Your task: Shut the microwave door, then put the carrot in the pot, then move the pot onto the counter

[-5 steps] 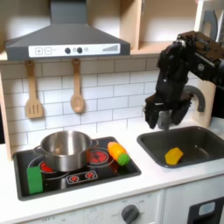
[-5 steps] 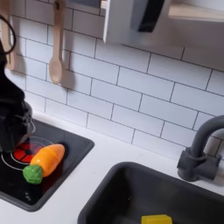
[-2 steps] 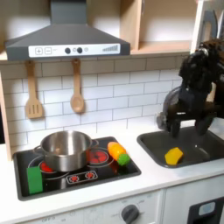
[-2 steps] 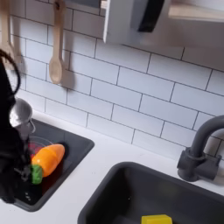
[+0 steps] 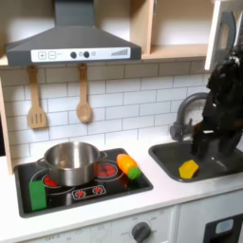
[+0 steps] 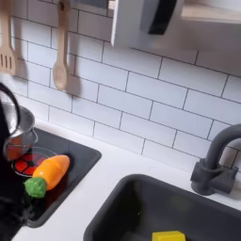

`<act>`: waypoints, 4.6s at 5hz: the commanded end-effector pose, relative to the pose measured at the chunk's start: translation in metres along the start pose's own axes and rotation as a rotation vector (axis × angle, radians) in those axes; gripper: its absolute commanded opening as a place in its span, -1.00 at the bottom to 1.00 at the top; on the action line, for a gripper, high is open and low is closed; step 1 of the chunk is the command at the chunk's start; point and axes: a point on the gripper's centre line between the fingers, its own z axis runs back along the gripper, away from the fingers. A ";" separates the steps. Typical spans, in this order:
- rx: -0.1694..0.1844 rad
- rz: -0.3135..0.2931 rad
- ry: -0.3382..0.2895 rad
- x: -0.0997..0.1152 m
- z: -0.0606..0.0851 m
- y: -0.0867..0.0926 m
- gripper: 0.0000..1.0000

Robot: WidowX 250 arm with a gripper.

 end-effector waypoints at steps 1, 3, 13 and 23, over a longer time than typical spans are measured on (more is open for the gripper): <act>0.006 0.102 0.052 -0.017 -0.005 -0.010 1.00; -0.004 0.043 0.035 -0.029 -0.002 -0.012 1.00; -0.030 -0.132 0.046 -0.021 -0.010 -0.032 1.00; -0.129 -0.296 -0.090 0.055 -0.007 -0.075 1.00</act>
